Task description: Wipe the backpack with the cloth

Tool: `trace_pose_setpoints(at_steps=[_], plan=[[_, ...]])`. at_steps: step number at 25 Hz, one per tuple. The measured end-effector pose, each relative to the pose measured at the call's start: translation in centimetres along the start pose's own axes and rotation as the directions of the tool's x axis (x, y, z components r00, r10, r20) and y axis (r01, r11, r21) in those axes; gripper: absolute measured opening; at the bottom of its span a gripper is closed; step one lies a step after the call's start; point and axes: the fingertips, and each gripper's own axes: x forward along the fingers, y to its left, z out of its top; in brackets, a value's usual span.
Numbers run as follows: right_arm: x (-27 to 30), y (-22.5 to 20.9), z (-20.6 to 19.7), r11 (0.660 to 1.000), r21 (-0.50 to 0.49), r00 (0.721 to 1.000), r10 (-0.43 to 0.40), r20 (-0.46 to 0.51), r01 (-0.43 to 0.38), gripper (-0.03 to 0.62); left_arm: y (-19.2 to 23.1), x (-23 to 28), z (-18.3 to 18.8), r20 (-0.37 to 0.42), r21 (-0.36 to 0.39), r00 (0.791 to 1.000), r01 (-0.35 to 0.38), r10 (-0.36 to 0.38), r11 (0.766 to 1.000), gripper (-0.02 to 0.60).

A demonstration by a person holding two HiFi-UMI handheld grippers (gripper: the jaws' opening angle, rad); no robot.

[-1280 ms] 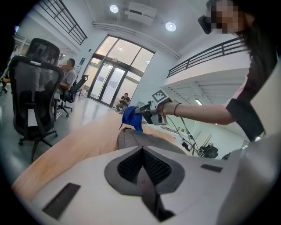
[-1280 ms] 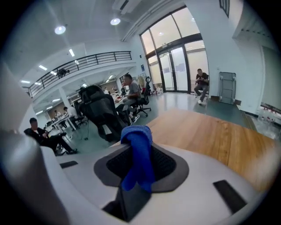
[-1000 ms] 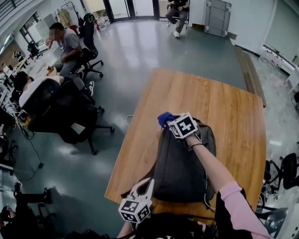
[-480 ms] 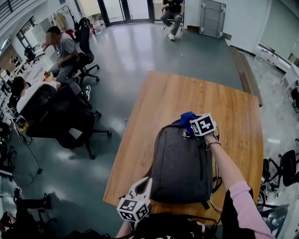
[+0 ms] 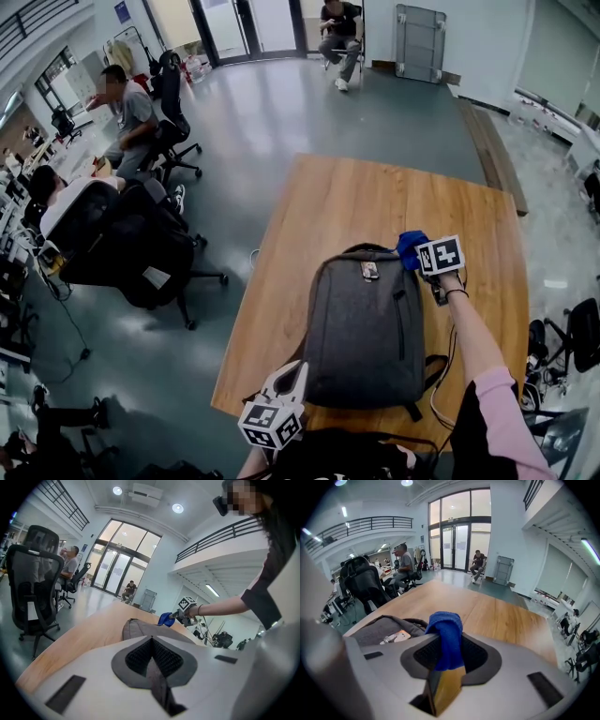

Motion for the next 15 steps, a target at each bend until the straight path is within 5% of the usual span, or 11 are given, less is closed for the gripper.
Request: trace_pose_setpoints(at_steps=[6, 15], plan=[[-2.1, -0.5, -2.0, 1.0, 0.02, 1.0, 0.022, 0.019, -0.022, 0.117, -0.3, -1.8, 0.2, 0.029, -0.002, 0.999, -0.041, 0.041, 0.999, -0.002], [-10.7, 0.1, -4.3, 0.975, 0.155, 0.955, 0.114, 0.273, -0.161, 0.117, -2.5, -4.0, -1.4, 0.053, 0.006, 0.996, -0.066, 0.065, 0.998, -0.002]])
